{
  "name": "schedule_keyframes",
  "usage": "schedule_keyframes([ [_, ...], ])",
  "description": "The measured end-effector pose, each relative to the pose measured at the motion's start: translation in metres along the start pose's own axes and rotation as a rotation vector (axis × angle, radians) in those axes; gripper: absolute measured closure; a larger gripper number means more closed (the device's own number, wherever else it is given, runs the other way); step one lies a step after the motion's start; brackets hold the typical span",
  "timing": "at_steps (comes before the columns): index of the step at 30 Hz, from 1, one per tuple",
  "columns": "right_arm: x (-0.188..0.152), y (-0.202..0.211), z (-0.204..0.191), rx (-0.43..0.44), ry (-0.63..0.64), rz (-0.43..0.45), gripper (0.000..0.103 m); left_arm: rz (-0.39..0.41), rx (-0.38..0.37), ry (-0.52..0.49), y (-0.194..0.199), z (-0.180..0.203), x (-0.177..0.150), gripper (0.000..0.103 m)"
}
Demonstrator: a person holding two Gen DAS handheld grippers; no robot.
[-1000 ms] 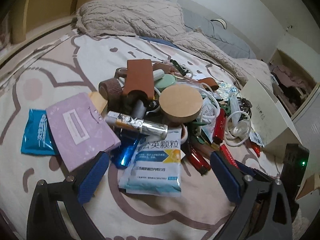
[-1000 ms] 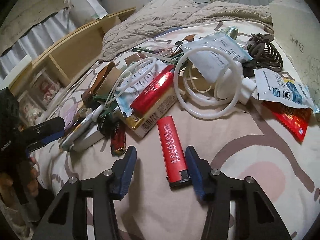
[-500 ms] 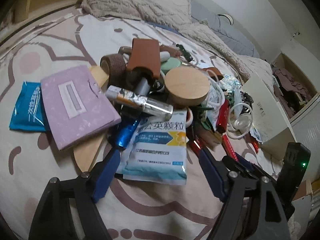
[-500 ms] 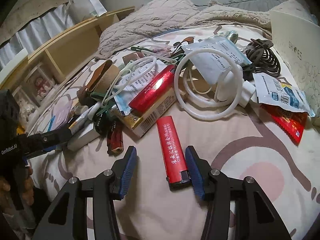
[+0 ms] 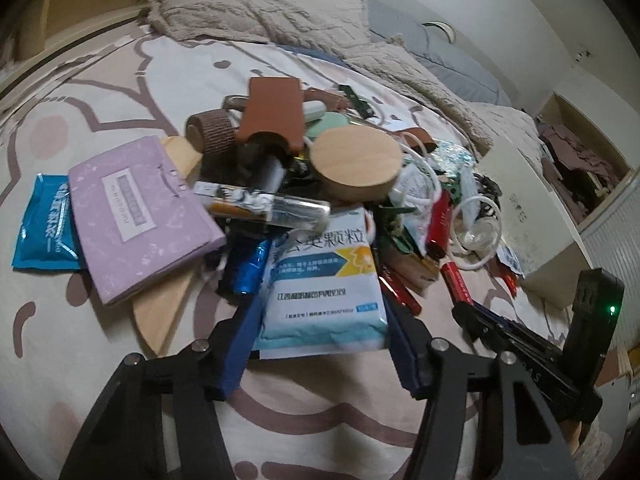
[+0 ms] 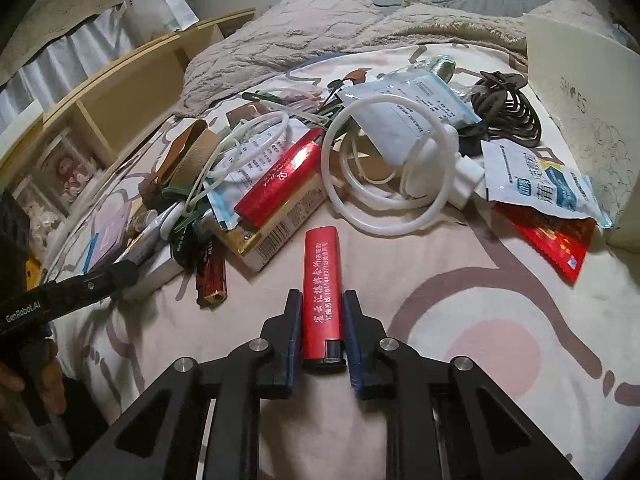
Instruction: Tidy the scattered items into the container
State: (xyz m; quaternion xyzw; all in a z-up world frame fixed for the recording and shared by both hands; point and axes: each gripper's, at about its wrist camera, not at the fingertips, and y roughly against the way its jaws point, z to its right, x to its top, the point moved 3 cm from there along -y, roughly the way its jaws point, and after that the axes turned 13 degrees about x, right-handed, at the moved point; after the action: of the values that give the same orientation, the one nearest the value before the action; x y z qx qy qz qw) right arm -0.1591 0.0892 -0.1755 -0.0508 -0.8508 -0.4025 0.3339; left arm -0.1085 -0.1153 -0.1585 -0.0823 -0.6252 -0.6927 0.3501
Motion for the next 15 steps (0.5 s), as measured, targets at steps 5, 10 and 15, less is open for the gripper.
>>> schedule_keyframes([
  [5,-0.009,0.012,-0.004,-0.032,0.005,-0.011,0.082,0.023,-0.064,-0.05,0.005,0.014,-0.002,0.044],
  [10,-0.018,0.028,-0.001,-0.067,-0.001,-0.01,0.082,0.049,-0.133,-0.117,0.012,0.032,-0.006,0.045],
  [15,-0.024,0.044,0.009,-0.13,-0.018,-0.001,0.082,0.039,-0.192,-0.197,0.014,0.052,-0.014,0.049],
])
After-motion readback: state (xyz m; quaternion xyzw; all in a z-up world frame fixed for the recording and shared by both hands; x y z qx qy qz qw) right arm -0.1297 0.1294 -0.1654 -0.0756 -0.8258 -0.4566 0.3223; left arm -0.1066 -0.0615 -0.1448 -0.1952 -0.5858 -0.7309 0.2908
